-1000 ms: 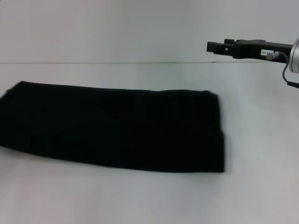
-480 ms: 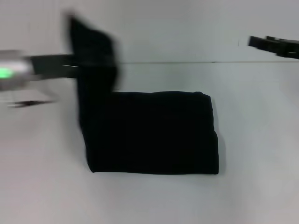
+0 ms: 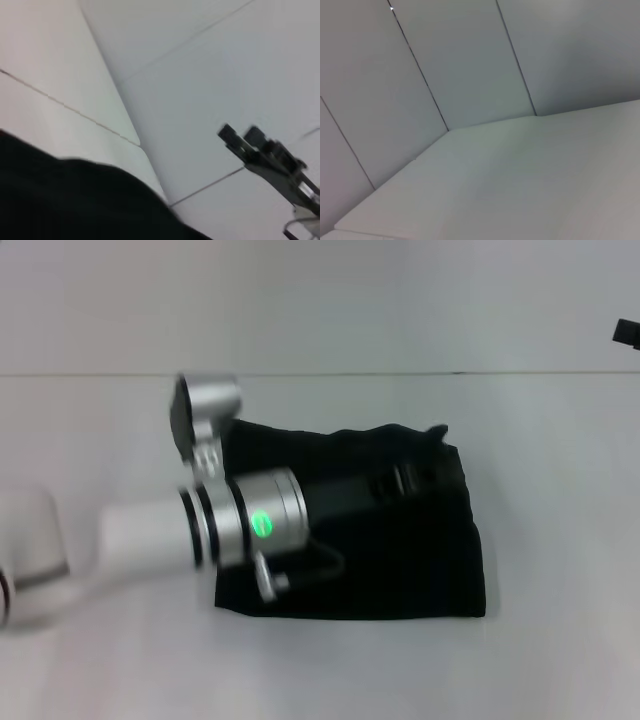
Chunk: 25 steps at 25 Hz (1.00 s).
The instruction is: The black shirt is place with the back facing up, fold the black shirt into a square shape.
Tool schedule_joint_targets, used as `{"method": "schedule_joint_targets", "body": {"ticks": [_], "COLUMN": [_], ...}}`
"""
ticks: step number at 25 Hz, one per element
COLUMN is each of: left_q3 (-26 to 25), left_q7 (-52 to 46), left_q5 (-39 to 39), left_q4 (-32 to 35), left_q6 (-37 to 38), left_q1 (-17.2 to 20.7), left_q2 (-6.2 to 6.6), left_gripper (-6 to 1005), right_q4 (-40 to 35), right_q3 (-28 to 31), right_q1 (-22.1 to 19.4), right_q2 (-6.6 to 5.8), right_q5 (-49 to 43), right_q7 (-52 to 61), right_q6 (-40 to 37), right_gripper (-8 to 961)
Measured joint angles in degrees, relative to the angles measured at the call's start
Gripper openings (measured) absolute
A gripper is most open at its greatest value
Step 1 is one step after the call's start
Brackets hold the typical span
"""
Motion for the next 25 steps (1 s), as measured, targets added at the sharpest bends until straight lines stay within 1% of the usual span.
{"method": "schedule_joint_targets", "body": {"ticks": [2, 3, 6, 8, 9, 11, 13, 14, 16, 19, 22, 25], "left_q3": [-1.38, -2.10, -2.71, -2.63, -2.60, -2.86, -3.57, -4.10, -4.65, -3.99, -1.78, 1.78], "left_q7": [6.88, 8.75, 10.94, 12.06, 12.59, 13.40, 13.91, 14.11, 14.03, 13.96, 14.29, 15.68], "left_q5": [-2.13, -2.62, -2.58, -2.47, -2.44, -2.60, -2.97, -3.15, -3.51, -3.27, -3.04, -2.97], "left_q4": [-4.70, -6.12, -7.89, -8.19, -7.95, -5.95, -3.88, -3.14, -1.36, 3.69, 9.40, 14.48], "left_q6": [0.01, 0.44, 3.13, 7.50, 10.93, 17.92, 21.86, 22.71, 22.48, 21.71, 21.25, 20.38], "left_q1": [0.61, 0.73, 0.90, 1.05, 1.41, 2.55, 3.77, 4.50, 5.59, 7.31, 8.90, 10.60], "left_q2": [-0.12, -0.12, -0.13, -0.12, -0.04, 0.08, 0.08, 0.17, 0.47, 0.64, 0.92, 1.53], "left_gripper": [28, 29, 32, 114, 155, 237, 330, 377, 470, 591, 713, 826], "right_q4": [-0.02, 0.05, 0.32, 0.39, 0.43, 0.47, 0.57, 0.57, 0.73, 2.36, 6.01, 9.65], "right_q3": [-0.23, -0.28, -0.35, -0.38, -0.40, -0.47, -0.54, -0.54, -0.77, -2.00, -3.34, -4.03], "right_q1": [0.10, 0.17, 0.63, 1.00, 1.23, 1.91, 3.29, 3.29, 4.39, 6.76, 9.21, 11.34], "right_q2": [-0.27, -0.43, -0.72, -0.74, -0.74, -0.72, -0.48, -0.48, -0.23, -0.06, -0.05, 0.15], "right_q5": [-0.06, -0.09, -1.02, -2.18, -3.03, -4.82, -8.10, -8.10, -11.04, -14.86, -16.24, -16.85], "right_q7": [-0.40, -0.45, 0.08, 1.11, 1.99, 3.77, 6.57, 6.57, 9.19, 13.86, 17.04, 19.44], "right_q6": [0.09, 0.11, 0.12, 0.19, 0.40, 0.87, 1.37, 1.37, 1.45, 1.17, 1.09, 2.91], "right_gripper": [760, 760, 760, 760, 760, 760, 760, 760, 760, 760, 761, 761]}}
